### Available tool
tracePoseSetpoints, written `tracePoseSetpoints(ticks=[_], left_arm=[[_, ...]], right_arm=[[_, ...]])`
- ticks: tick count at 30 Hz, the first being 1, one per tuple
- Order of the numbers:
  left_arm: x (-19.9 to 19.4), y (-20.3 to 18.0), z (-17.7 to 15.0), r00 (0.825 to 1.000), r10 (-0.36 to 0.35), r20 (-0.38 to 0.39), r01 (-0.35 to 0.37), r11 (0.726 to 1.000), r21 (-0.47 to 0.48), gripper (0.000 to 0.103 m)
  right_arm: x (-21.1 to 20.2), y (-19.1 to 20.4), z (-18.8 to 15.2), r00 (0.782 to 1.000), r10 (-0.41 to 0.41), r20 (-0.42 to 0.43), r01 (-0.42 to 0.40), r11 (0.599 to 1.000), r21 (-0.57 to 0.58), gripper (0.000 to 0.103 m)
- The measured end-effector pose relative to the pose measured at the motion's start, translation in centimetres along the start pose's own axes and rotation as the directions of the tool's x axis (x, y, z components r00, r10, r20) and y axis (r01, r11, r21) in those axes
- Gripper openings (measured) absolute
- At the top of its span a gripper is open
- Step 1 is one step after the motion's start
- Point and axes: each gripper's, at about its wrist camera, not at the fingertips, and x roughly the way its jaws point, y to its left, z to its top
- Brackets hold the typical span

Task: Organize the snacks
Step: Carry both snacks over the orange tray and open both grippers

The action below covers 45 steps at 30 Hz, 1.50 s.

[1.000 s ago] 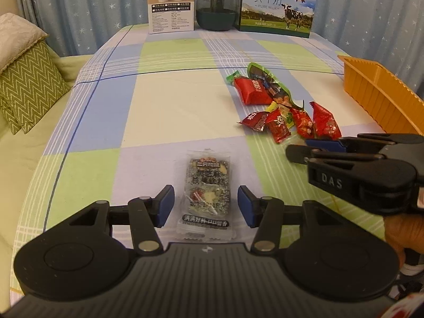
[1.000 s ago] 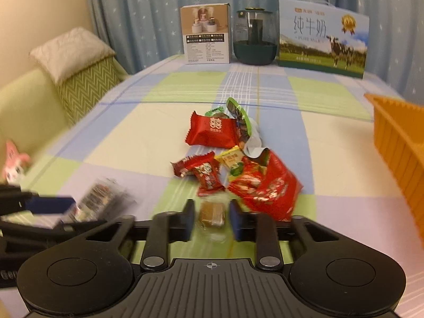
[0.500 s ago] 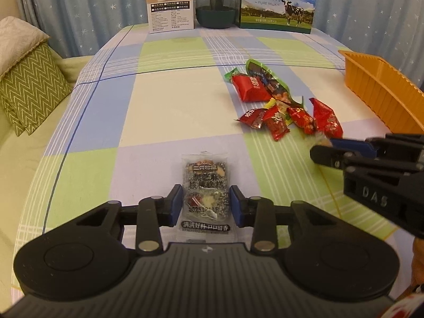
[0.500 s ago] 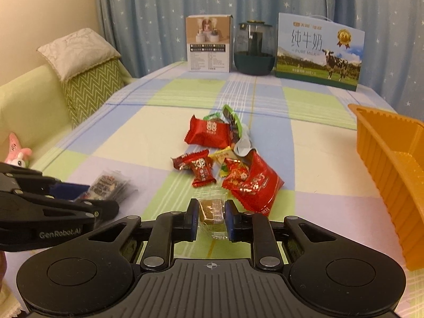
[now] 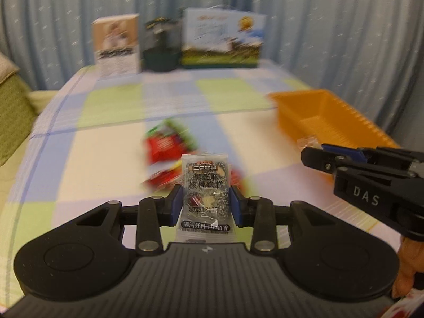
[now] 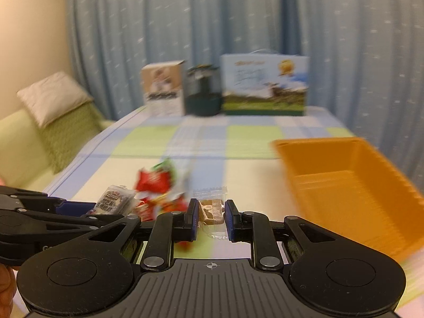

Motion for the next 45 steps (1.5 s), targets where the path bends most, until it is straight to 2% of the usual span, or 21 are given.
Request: tracePoseSetpoints(ticks=[5, 10, 15, 19, 24, 26, 36, 42, 44, 45], left_arm=[[0.6, -6.9, 3.2, 0.993, -0.108, 0.046, 0.105, 0.993, 0.060, 0.034], [2.1, -12.5, 5.5, 0.982, -0.181, 0.058, 0.175, 0.980, 0.096, 0.034], [4.3, -16.0, 5.9, 0.976, -0.216, 0.027, 0.212, 0.971, 0.109, 0.034], [5.9, -17.2, 5.6, 0.973, -0.231, 0.005, 0.229, 0.967, 0.114, 0.034], [7.0, -17.7, 5.5, 0.970, -0.244, 0.022, 0.239, 0.963, 0.122, 0.036], [6.9, -17.3, 5.5, 0.972, -0.235, 0.028, 0.230, 0.966, 0.118, 0.041], [4.0, -12.4, 4.1, 0.988, -0.147, 0.057, 0.145, 0.989, 0.026, 0.043], [2.7, -10.7, 3.4, 0.989, -0.131, 0.064, 0.132, 0.991, -0.005, 0.045], [2.4, -10.2, 3.1, 0.990, -0.124, 0.063, 0.125, 0.992, -0.013, 0.047], [2.3, -10.0, 2.9, 0.991, -0.122, 0.060, 0.123, 0.992, -0.015, 0.047]], right_arm=[[-3.2, -6.6, 2.2, 0.996, -0.082, 0.028, 0.080, 0.994, 0.071, 0.021], [-5.0, -12.7, 3.2, 0.986, -0.162, 0.027, 0.159, 0.983, 0.096, 0.021], [-5.0, -16.7, 2.6, 0.981, -0.195, -0.004, 0.195, 0.975, 0.106, 0.021], [-4.5, -18.1, 1.9, 0.980, -0.195, -0.030, 0.197, 0.973, 0.120, 0.021], [-3.6, -18.7, 1.7, 0.982, -0.184, -0.047, 0.188, 0.973, 0.135, 0.021], [-3.3, -18.8, 1.6, 0.983, -0.179, -0.051, 0.184, 0.973, 0.142, 0.021], [-2.7, -18.3, 1.2, 0.986, -0.148, -0.070, 0.158, 0.974, 0.162, 0.021], [-2.4, -18.1, 1.6, 0.992, -0.112, -0.062, 0.122, 0.976, 0.181, 0.022], [-2.4, -18.3, 1.9, 0.994, -0.091, -0.057, 0.101, 0.973, 0.208, 0.023], [-2.6, -18.4, 2.0, 0.994, -0.094, -0.047, 0.102, 0.970, 0.220, 0.030]])
